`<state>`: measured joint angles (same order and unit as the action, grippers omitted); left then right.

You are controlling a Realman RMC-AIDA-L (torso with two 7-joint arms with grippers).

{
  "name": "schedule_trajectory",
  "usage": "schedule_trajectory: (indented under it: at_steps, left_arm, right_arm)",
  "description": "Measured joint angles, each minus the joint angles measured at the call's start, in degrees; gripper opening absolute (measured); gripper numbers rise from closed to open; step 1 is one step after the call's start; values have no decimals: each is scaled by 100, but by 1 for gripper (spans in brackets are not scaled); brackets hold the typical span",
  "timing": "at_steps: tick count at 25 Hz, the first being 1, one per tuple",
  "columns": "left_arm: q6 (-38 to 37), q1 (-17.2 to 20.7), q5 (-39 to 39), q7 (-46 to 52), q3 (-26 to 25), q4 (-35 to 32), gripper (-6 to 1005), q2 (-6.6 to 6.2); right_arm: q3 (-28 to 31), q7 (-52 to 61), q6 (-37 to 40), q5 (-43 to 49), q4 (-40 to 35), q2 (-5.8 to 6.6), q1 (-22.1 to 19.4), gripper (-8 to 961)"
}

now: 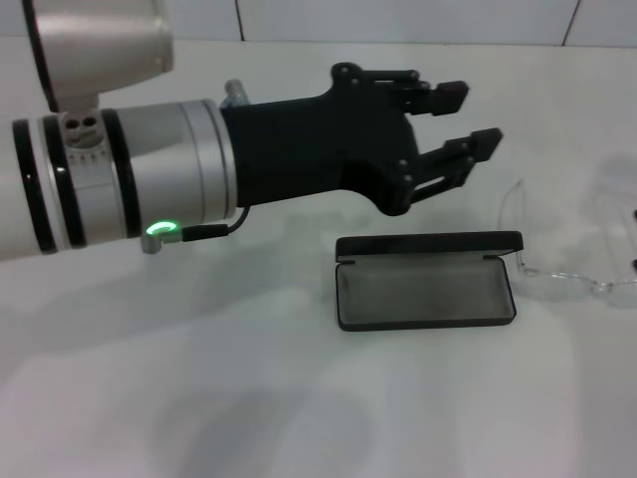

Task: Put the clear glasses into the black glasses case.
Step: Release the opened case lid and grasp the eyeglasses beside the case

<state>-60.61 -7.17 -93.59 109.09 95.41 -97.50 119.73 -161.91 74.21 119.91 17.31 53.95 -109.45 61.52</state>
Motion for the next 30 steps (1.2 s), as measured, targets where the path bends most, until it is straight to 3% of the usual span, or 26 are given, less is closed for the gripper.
schedule_trajectory:
  at_steps: [5, 8, 12, 19, 30]
  left_arm:
    - [-175, -18, 422, -502, -198, 550, 433, -1]
    - [-251, -36, 659, -767, -265, 792, 430, -5]
    - [-315, -5, 864, -961, -315, 940, 431, -9]
    - [-461, 41, 1108, -1127, -431, 1259, 431, -8]
    - [-610, -25, 1346, -1355, -609, 1595, 430, -6]
  right_arm:
    - [-2, 112, -675, 1092, -64, -451, 797, 869]
    - [4, 237, -1024, 1685, -241, -635, 1173, 868]
    - [4, 709, -1524, 2183, -913, -641, 1486, 869]
    - [3, 825, -2147, 2542, -1127, -634, 1772, 868]
    - [2, 840, -2805, 3116, -1654, -632, 1637, 848]
